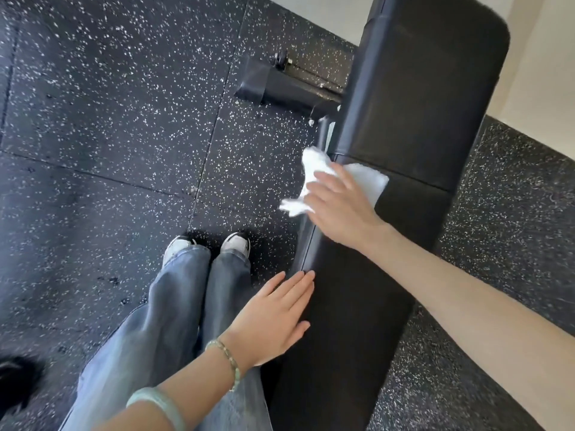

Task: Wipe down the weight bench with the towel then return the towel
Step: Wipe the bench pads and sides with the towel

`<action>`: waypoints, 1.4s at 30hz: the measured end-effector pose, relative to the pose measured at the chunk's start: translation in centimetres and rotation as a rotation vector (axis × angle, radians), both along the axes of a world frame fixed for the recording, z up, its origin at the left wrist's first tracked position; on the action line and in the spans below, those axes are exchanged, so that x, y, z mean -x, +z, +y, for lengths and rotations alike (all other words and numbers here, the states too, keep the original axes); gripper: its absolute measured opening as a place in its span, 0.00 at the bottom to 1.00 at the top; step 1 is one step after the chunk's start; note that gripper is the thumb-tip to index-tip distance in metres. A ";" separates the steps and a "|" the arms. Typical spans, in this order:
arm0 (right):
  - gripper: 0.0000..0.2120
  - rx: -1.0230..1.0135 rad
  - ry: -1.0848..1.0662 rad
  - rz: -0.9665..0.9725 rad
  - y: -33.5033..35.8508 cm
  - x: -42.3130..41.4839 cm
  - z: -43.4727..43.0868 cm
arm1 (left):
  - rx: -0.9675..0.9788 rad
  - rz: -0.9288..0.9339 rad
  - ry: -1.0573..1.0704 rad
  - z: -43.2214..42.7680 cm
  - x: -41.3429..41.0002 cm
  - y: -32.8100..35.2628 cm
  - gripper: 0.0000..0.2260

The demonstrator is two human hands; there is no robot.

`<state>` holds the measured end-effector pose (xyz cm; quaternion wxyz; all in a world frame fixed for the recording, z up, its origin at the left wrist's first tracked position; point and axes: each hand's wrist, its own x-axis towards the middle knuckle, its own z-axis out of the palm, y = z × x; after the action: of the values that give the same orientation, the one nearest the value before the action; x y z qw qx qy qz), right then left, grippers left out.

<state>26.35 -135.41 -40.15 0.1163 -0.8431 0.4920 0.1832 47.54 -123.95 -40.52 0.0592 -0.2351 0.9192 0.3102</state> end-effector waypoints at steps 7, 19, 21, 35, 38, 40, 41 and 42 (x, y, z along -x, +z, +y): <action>0.17 -0.065 -0.114 0.053 0.6 -2.6 1.9 | -0.040 0.034 -0.028 3.7 -2.1 0.2 0.26; 0.12 -0.062 -0.125 0.139 0.3 -6.3 8.3 | -0.119 0.039 -0.091 11.4 -7.0 0.4 0.27; 0.14 -0.066 -0.250 0.175 -0.3 -5.9 6.2 | -0.125 0.046 -0.113 12.9 -8.0 0.2 0.27; 0.08 -0.303 -0.051 0.083 2.4 -13.6 19.9 | -0.104 -0.008 -0.194 17.1 -12.6 -0.1 0.27; 0.11 -0.109 -0.148 0.140 1.0 -10.4 16.2 | -0.094 0.011 -0.149 17.8 -12.6 -0.2 0.27; 0.13 -0.062 -0.263 0.133 0.4 -9.7 14.4 | -0.064 0.018 -0.141 18.4 -12.6 -0.2 0.27; 0.13 -0.064 -0.306 0.116 0.2 -10.0 14.4 | -0.057 0.013 -0.135 18.6 -12.6 -0.1 0.27; 0.13 -0.076 -0.319 0.103 0.2 -10.5 15.2 | -0.056 0.002 -0.126 18.9 -12.7 -0.1 0.27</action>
<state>36.83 -120.24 -39.98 0.1503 -0.7390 0.6175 0.2236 60.21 -105.03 -40.60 0.0842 -0.1746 0.9233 0.3316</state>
